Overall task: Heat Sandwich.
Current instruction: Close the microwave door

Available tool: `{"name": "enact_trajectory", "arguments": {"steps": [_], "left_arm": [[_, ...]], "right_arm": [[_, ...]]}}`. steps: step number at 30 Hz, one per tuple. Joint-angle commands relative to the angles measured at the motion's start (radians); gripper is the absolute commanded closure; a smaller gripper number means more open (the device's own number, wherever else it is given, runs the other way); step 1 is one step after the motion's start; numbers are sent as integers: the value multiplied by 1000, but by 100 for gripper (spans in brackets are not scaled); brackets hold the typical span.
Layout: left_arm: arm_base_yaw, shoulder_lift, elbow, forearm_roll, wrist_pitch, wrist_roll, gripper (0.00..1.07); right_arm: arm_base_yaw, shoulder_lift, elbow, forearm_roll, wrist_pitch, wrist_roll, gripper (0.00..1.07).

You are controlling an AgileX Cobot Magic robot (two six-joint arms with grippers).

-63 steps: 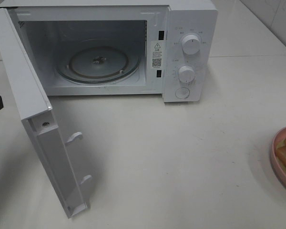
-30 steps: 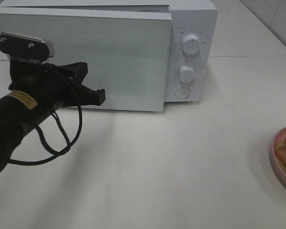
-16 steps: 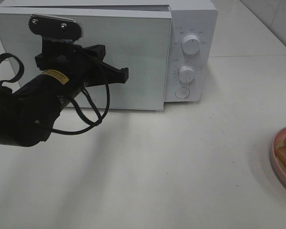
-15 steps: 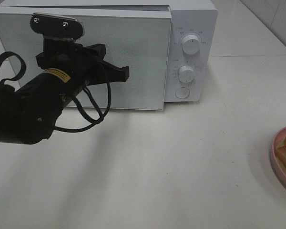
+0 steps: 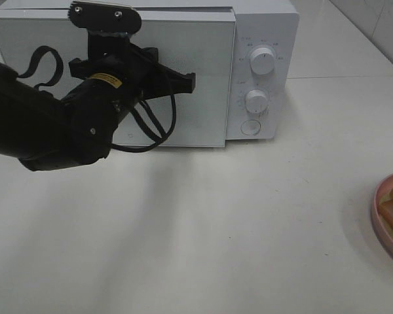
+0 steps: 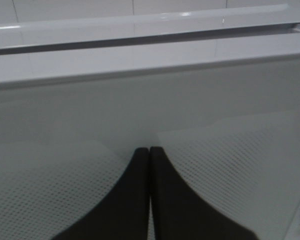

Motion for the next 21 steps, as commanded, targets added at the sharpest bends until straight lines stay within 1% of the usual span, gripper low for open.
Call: {"name": "enact_trajectory", "arguments": {"steps": [1,4,5,9,11,16,19,21], "left_arm": [[11,23,-56,-22,-2,21,107],[12,62,-108,-66,1,73,107],[18,69,-118,-71,3,82,107],[36,86,-145,-72,27,82,107],[43,86,-146,-71,27,82,107],[31,62,-136,-63,34,84,107],[-1,13,-89,-45,59,86,107],[-8,2,-74,-46,65,86,107]], "right_arm": [[-8,-26,2,4,-6,-4,31],[-8,-26,2,4,-6,-3,31],[-8,-26,2,4,-6,-3,31],[-8,-26,2,4,-6,-3,31],[-8,-26,2,4,-6,-3,31],[-8,-26,2,4,-6,-3,31],[-8,-26,2,4,-6,-3,31],[-8,-26,2,4,-6,-3,31]]}}
